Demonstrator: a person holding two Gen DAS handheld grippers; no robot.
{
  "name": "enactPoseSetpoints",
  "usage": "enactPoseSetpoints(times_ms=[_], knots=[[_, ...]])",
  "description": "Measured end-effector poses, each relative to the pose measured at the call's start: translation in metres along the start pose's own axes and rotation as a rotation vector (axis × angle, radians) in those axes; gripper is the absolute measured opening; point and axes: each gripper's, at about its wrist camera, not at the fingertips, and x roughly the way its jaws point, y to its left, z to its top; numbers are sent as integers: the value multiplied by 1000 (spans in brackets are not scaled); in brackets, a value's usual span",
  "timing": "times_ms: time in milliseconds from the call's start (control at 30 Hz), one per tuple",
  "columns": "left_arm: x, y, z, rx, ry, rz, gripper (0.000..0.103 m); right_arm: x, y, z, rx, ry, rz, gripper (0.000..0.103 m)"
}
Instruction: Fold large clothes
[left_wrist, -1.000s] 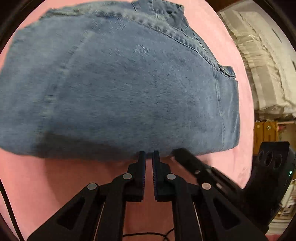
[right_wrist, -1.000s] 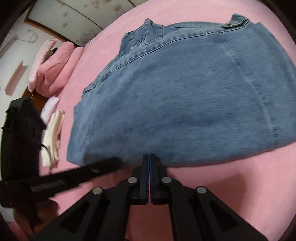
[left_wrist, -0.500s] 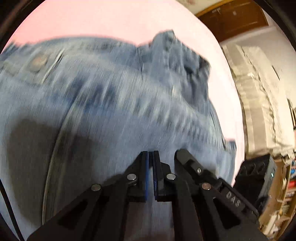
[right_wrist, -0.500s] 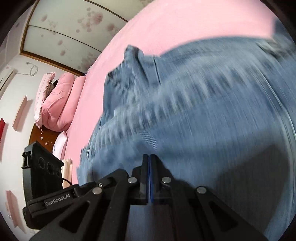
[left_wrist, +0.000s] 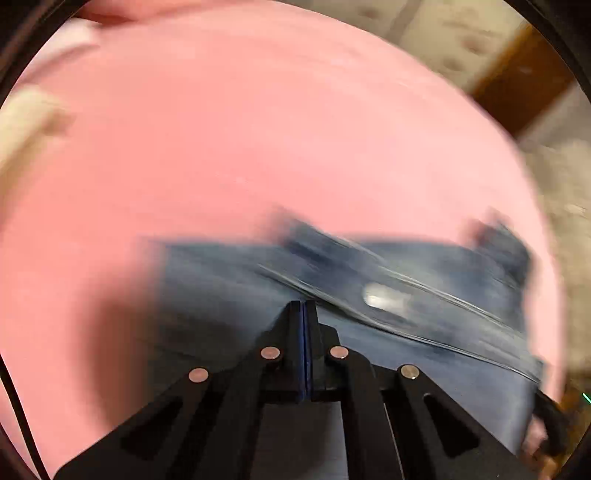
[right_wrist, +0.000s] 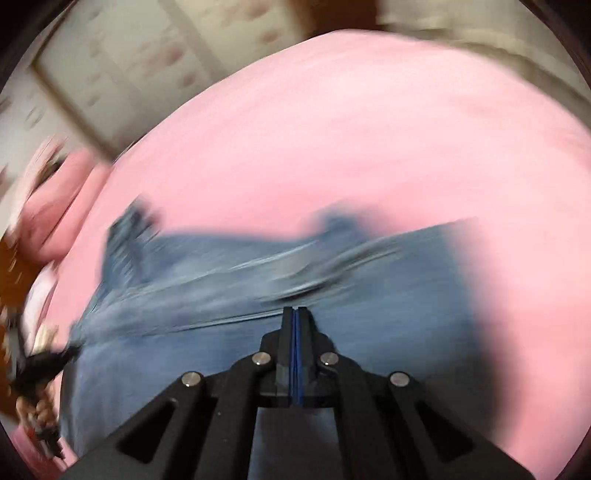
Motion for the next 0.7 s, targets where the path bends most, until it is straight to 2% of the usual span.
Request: enactPoseSetpoints(times_ms=[33,67,100,133,200,267,300,400,467,500,533,600,700], knots=[[-1,11,6,-24,14,-41,1,-4,-5,0,3,-7,-7,0],[-4,14,9,-46,16,-7,1,-8,-6,0,3,-21,-40,0],[-7,13,11,-53,6,85,1,-13,-2,-1,7,-36,-64,0],[-9,8,11,-42,7,113,2,-16,3,-1,13,-40,-68,0],[-20,-12,5,-20,3,109,2,-32,26,-8,22,-90,0,0],[-35,-36,-6,-4,-25,73,1,-44,57,-22,28,-102,130,0],[-44,-54,-16,18,-37,37,1,-42,83,-34,27,-52,232,0],[-58,-89,-40,47,-25,-33,1,-18,138,-72,42,154,434,0],[-66,-110,-61,37,-6,-112,4,-5,158,-93,74,245,497,0],[-68,-118,-69,25,15,-179,14,4,170,-106,79,317,518,0],[-68,-126,-79,18,35,-229,20,9,173,-111,76,341,519,0],[-64,-133,-91,25,103,-322,21,14,174,-122,92,367,511,0],[-45,-163,-122,110,223,-341,21,18,162,-127,126,393,537,0]])
